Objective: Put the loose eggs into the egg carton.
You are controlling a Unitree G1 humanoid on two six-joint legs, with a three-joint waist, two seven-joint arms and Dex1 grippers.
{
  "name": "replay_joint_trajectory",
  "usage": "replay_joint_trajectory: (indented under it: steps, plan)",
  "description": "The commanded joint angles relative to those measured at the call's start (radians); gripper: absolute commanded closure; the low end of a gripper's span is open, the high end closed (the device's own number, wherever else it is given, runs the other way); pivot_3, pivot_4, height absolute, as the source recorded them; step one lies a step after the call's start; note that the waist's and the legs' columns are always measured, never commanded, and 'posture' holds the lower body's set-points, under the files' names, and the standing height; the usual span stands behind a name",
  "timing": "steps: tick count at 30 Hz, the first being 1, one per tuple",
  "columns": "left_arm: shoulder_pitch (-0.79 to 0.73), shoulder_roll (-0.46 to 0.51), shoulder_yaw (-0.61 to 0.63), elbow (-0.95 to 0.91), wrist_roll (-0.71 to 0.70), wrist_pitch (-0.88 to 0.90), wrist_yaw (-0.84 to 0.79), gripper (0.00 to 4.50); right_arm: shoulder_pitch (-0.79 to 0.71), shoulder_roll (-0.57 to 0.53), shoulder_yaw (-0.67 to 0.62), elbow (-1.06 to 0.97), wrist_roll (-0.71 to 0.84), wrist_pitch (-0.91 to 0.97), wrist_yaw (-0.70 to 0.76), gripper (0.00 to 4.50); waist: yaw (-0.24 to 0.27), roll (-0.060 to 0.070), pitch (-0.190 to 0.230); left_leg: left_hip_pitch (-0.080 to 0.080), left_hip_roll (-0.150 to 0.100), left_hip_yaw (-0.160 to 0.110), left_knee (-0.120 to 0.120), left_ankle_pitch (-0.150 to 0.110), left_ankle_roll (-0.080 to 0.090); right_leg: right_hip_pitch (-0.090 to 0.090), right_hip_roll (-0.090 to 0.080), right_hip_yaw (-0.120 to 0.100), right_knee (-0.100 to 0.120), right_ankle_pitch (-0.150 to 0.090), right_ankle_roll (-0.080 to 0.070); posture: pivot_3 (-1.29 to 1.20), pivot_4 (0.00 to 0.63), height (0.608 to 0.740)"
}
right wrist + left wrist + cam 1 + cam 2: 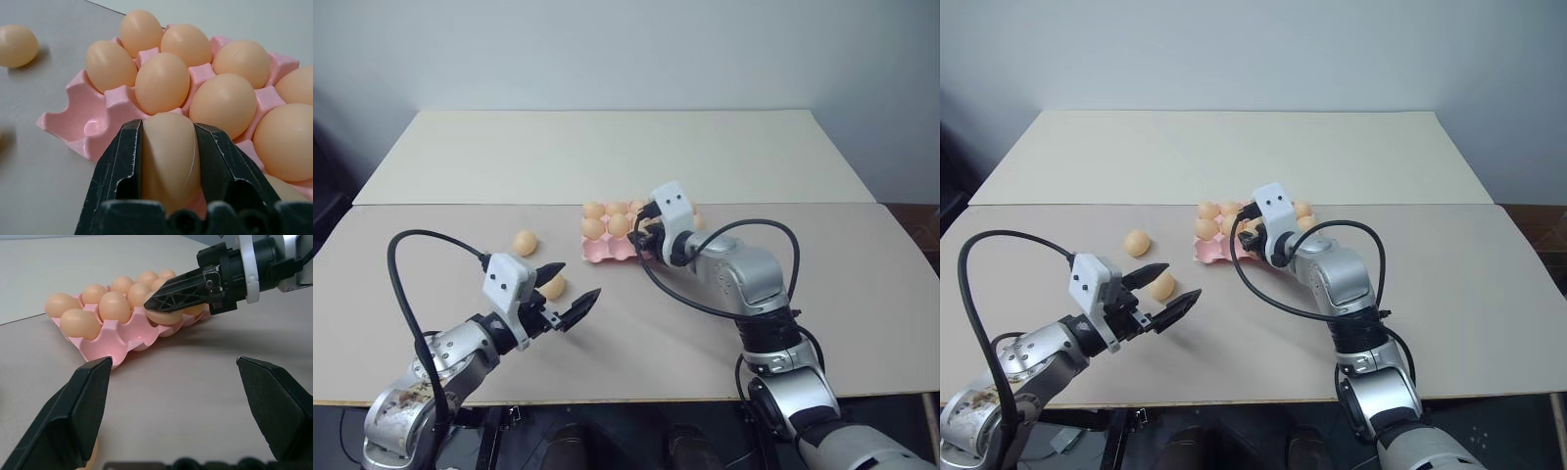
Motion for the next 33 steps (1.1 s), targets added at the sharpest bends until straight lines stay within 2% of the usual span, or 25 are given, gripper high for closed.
replay_joint_trajectory:
  steps: [1, 6, 7, 13, 19, 23, 27, 29, 33]
  plan:
    - [-0.003, 0.001, 0.023, -0.041, -0.01, -0.021, 0.004, 0.07, -0.026, -0.003, -0.019, -0.02, -0.006, -0.032, 0.005, 1.79, 0.0, 0.0, 0.0, 0.0, 0.0, 0.0, 0.0, 0.0, 0.0, 0.0, 0.0, 0.0, 0.0, 0.0, 0.0, 0.0, 0.15, 0.74]
    - [-0.024, 0.001, 0.077, -0.067, -0.103, 0.012, 0.015, 0.07, -0.019, -0.033, -0.015, -0.046, -0.002, -0.023, 0.037, 0.1, 0.001, 0.0, 0.0, 0.0, 0.0, 0.0, 0.0, 0.0, 0.0, 0.0, 0.0, 0.0, 0.0, 0.0, 0.0, 0.0, 0.15, 0.74]
    - [-0.024, 0.006, 0.082, -0.068, -0.111, 0.015, 0.017, 0.07, -0.017, -0.039, -0.015, -0.054, 0.001, -0.02, 0.044, 0.03, 0.001, 0.0, 0.0, 0.0, 0.0, 0.0, 0.0, 0.0, 0.0, 0.0, 0.0, 0.0, 0.0, 0.0, 0.0, 0.0, 0.15, 0.74]
    - [-0.014, 0.027, 0.09, -0.064, -0.121, 0.021, 0.019, 0.07, 0.011, -0.132, -0.016, -0.177, 0.059, -0.001, 0.164, 0.03, 0.003, 0.0, 0.0, 0.0, 0.0, 0.0, 0.0, 0.0, 0.0, 0.0, 0.0, 0.0, 0.0, 0.0, 0.0, 0.0, 0.15, 0.74]
    - [0.024, 0.073, 0.164, -0.072, -0.172, 0.038, 0.013, 0.07, 0.065, -0.357, -0.061, -0.329, 0.187, 0.005, 0.402, 0.03, 0.004, 0.0, 0.0, 0.0, 0.0, 0.0, 0.0, 0.0, 0.001, 0.001, 0.0, 0.0, -0.001, 0.0, 0.0, 0.0, 0.15, 0.74]
    - [0.125, 0.138, 0.295, -0.07, -0.217, 0.047, -0.041, 0.07, 0.157, -0.568, -0.161, -0.366, 0.271, -0.081, 0.62, 0.03, 0.005, 0.0, 0.0, 0.001, 0.0, 0.0, 0.0, -0.001, 0.002, 0.001, 0.0, 0.0, -0.002, 0.0, 0.0, 0.0, 0.15, 0.74]
    - [0.187, 0.188, 0.419, -0.047, -0.244, 0.048, -0.074, 0.07, 0.201, -0.71, -0.271, -0.309, 0.316, -0.135, 0.75, 0.03, 0.003, -0.001, 0.0, 0.003, 0.0, 0.0, 0.0, -0.001, 0.002, 0.002, 0.0, 0.0, -0.002, 0.0, 0.0, 0.0, 0.15, 0.74]
    - [0.212, 0.224, 0.513, -0.025, -0.298, 0.068, -0.109, 0.07, 0.219, -0.767, -0.322, -0.26, 0.325, -0.162, 0.796, 0.03, 0.003, -0.001, 0.001, 0.005, 0.0, 0.0, 0.0, -0.001, 0.002, 0.005, 0.0, 0.0, -0.002, 0.0, -0.001, 0.0, 0.15, 0.74]
    - [0.3, 0.336, 0.727, 0.063, -0.376, 0.112, -0.288, 0.07, 0.261, -0.846, -0.369, -0.184, 0.312, -0.234, 0.856, 0.03, 0.002, -0.002, 0.001, 0.007, 0.0, 0.0, 0.0, -0.002, 0.003, 0.007, 0.0, 0.0, -0.004, -0.001, -0.001, 0.0, 0.15, 0.74]
